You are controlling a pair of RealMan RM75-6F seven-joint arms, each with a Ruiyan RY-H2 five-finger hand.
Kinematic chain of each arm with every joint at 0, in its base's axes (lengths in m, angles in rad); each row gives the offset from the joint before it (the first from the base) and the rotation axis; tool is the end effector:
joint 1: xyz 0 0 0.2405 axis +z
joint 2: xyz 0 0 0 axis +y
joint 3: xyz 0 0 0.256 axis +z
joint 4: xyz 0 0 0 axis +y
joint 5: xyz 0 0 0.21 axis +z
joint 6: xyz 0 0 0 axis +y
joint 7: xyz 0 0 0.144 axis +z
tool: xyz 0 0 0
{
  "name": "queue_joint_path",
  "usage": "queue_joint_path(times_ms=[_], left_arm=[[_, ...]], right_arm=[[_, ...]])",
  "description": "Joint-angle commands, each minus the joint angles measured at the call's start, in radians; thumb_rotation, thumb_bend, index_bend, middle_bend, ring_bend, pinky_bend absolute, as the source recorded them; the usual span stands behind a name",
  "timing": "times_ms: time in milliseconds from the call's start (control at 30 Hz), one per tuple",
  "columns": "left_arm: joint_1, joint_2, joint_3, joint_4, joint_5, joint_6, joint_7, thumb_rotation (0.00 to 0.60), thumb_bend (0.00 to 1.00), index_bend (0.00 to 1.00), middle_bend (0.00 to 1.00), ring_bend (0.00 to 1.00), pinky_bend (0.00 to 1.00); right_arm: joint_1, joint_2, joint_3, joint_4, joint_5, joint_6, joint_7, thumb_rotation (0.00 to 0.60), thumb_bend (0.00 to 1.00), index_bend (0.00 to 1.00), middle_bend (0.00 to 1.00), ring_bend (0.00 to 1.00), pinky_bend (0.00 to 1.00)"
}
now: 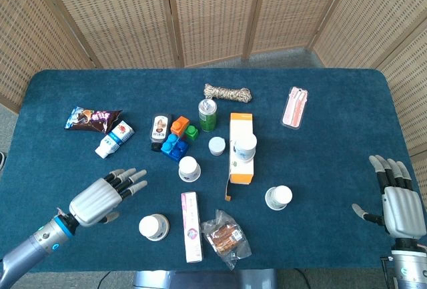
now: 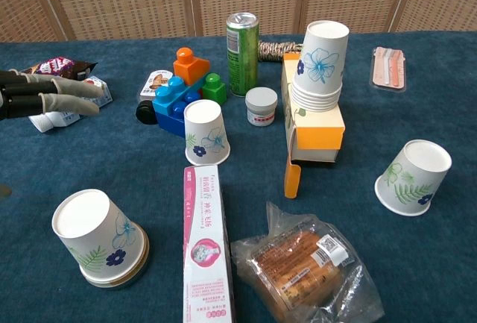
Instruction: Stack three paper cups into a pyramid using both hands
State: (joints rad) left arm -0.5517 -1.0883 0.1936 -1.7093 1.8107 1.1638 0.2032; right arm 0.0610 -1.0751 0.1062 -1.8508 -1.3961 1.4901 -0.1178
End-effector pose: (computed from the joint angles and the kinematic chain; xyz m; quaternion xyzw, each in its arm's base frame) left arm -0.2126 0.2201 0.0797 -0.8693 -0.2009 -0.3153 0.3231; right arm -0.2787 -0.1812 0.1654 0.5418 -0.4257 0.4030 0.6024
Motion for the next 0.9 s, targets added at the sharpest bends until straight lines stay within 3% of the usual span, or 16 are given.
queue_joint_path(times_ms=[33,300,767,900], left_arm=[[0.011,0.016,0.03,-0.012,0.047,0.012,-0.041,0.6,0.26,0.0,0.0,0.0,0.18],[0.012,0.029,0.047,-0.042,0.082,-0.015,-0.049,0.6,0.26,0.0,0.0,0.0,0.18],[0.015,-0.085,0.018,-0.039,0.072,-0.084,-0.005,0.6,0.26,0.0,0.0,0.0,0.2],[0.02,-0.107,0.006,-0.04,0.061,-0.089,0.022,0.6,0.26,0.04,0.0,0.0,0.24]], right_arm=[[0.001,0.0,0.001,0.001,0.001,-0.001,0.0,0.6,0.05,0.0,0.0,0.0,0.0],[0.0,0.001,0.001,-0.001,0.001,-0.001,0.005,0.6,0.05,0.0,0.0,0.0,0.0],[0.0,0.001,-0.001,0.0,-0.001,-0.002,0.005,0.6,0.05,0.0,0.0,0.0,0.0],[0.001,0.001,0.0,0.001,0.0,-0.004,0.007,0.6,0.05,0.0,0.0,0.0,0.0]])
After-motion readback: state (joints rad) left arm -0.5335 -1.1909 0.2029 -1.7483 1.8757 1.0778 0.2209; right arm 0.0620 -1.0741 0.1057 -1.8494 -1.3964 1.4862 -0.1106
